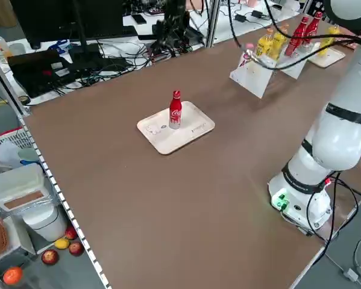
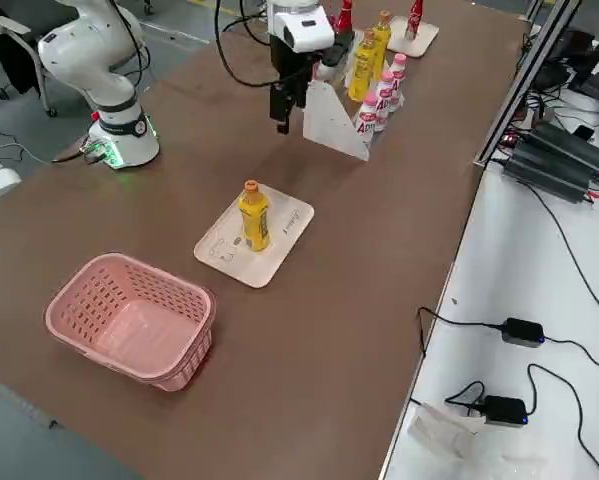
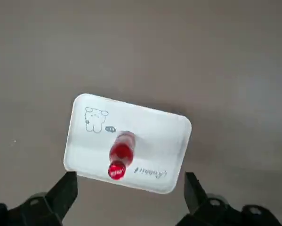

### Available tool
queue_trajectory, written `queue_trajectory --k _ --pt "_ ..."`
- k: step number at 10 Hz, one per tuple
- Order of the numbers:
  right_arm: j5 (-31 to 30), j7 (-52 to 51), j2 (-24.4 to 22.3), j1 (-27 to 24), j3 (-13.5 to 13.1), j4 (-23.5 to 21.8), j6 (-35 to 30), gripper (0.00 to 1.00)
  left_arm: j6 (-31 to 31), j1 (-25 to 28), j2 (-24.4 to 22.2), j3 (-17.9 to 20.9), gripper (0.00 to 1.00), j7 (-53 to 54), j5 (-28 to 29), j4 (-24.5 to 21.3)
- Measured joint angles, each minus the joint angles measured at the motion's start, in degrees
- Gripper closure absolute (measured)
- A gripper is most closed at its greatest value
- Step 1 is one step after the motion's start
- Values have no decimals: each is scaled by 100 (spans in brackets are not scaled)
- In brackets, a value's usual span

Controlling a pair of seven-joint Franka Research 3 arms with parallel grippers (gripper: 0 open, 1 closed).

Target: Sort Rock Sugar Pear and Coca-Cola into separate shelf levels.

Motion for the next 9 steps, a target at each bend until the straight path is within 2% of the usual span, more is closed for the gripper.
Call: queue_trajectory --k 2,4,5,7,9 --pt "0 -571 7 -184 -20 -618 818 0 826 27 2 -5 1 1 4 -708" --pt "0 -781 6 -268 -61 -923 1070 6 1476 31 -3 -6 4 1 93 -1383" --pt "2 -792 6 -278 -107 -978 1091 7 1569 59 -8 -4 4 1 114 -1556" --pt "255 -783 13 -318 -229 -1176 1173 17 1585 141 -45 -3 7 1 125 -1716" --pt "456 -787 24 -355 -368 -1422 1311 17 1611 159 -62 -2 10 1 127 -1829"
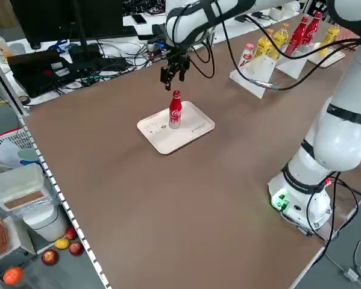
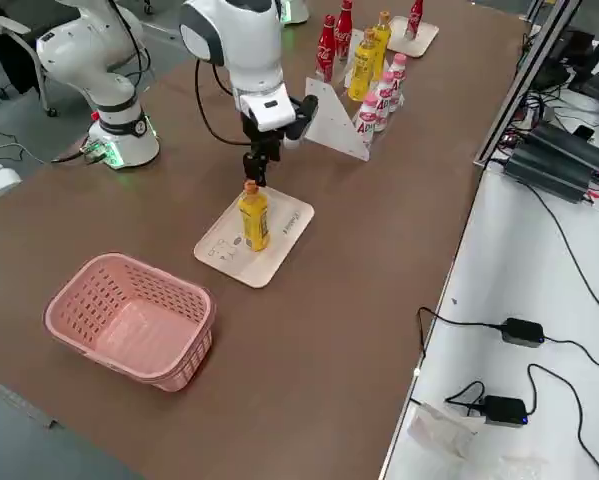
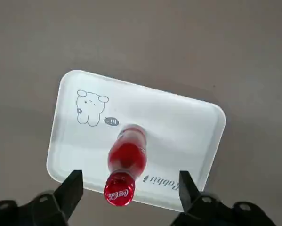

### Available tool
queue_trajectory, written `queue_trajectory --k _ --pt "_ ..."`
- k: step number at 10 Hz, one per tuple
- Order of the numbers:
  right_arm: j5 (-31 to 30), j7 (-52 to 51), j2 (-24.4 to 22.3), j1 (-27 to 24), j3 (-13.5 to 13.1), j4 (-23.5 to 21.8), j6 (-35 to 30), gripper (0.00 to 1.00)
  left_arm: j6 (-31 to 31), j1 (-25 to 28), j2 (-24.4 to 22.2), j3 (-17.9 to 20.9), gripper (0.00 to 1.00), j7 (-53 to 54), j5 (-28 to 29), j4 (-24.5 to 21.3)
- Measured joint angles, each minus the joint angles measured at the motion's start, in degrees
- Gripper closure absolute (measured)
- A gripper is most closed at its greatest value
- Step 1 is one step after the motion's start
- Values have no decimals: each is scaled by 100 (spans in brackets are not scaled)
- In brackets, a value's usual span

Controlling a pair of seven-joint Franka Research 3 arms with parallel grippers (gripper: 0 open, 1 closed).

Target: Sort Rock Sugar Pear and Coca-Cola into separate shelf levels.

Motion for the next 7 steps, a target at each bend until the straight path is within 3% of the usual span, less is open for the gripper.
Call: queue_trajectory --k 1,7 --pt "4 0 8 -2 -20 -156 151 17 24 31 1 0 17 0 0 -52" --pt "5 -233 157 -1 -52 -338 358 17 138 70 63 -3 22 0 1 -196"
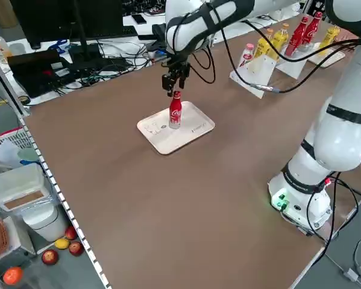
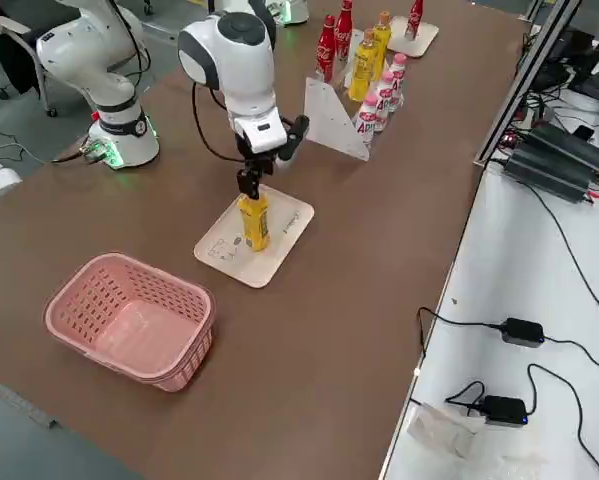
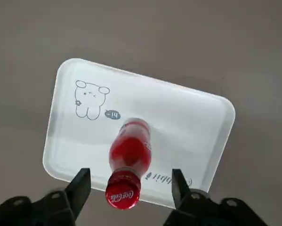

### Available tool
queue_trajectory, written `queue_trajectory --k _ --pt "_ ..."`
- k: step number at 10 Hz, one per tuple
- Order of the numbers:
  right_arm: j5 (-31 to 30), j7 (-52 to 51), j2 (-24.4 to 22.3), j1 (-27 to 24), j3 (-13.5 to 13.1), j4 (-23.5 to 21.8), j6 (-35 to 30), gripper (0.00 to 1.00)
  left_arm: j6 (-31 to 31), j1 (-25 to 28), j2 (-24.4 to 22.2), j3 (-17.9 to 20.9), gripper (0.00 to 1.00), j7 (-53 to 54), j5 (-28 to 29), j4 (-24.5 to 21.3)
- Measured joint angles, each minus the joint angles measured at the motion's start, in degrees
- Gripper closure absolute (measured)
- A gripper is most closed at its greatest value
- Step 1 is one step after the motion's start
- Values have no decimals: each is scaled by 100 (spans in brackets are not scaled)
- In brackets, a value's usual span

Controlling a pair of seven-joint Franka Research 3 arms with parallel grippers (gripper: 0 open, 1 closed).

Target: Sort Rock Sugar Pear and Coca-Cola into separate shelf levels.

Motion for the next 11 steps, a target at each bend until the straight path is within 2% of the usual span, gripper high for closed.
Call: queue_trajectory --k 2,3,4,6,9,11 --pt "0 -68 51 0 -43 -3 20 17 1 0 15 0 29 0 0 -36" --pt "0 -93 72 0 -51 -3 22 17 2 0 43 0 38 0 0 -46" --pt "0 -99 101 0 -56 -5 24 17 7 0 85 0 43 0 0 -48" --pt "0 -100 158 0 -63 -18 16 18 45 0 125 0 47 0 0 -48" --pt "0 -100 177 0 -65 -36 -127 18 100 0 121 1 61 0 1 -22" --pt "0 -100 177 0 -72 -36 -166 21 102 0 120 1 63 0 3 -10"
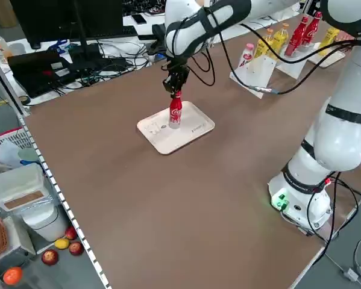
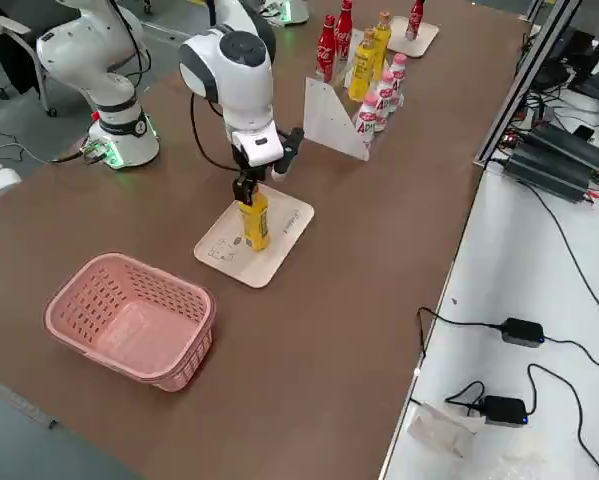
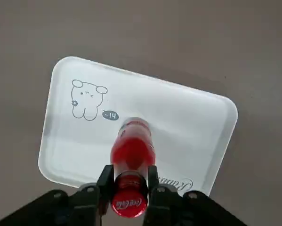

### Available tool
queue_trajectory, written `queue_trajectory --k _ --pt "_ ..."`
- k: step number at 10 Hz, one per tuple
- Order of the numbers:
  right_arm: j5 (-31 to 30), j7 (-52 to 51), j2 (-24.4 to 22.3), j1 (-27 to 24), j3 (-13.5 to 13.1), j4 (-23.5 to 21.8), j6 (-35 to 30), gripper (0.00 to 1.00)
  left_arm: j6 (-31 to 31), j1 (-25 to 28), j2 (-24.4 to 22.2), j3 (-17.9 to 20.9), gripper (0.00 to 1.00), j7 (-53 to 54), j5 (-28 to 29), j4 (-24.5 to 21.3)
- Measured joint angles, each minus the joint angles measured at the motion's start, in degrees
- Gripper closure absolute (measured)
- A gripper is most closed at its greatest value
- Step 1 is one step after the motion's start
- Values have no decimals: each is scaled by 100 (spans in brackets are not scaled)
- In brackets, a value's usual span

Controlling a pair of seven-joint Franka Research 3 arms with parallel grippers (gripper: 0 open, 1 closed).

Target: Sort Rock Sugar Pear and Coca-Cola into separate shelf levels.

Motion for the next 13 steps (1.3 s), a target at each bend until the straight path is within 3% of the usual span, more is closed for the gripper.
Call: queue_trajectory --k 1,4,5,7,8,10,13 --pt "0 -3 0 0 -12 0 -8 22 0 0 -1 -1 67 0 19 0" --pt "0 -16 0 0 -30 1 -12 42 0 -1 -12 -4 68 0 194 4" --pt "0 -17 0 0 -30 1 -12 44 -38 -1 -32 -8 68 0 198 32" --pt "-1 -18 2 1 -30 1 -10 45 -606 -9 -134 -81 68 -106 199 385" --pt "0 -18 8 2 -29 1 -10 56 -1088 -17 -189 -221 68 -335 199 763" --pt "-13 -19 9 4 -32 11 14 66 -2140 -44 -270 -823 68 -1123 199 1635" --pt "-11 -19 14 5 -31 23 13 66 -3355 -103 -317 -1855 68 -2384 193 2627"
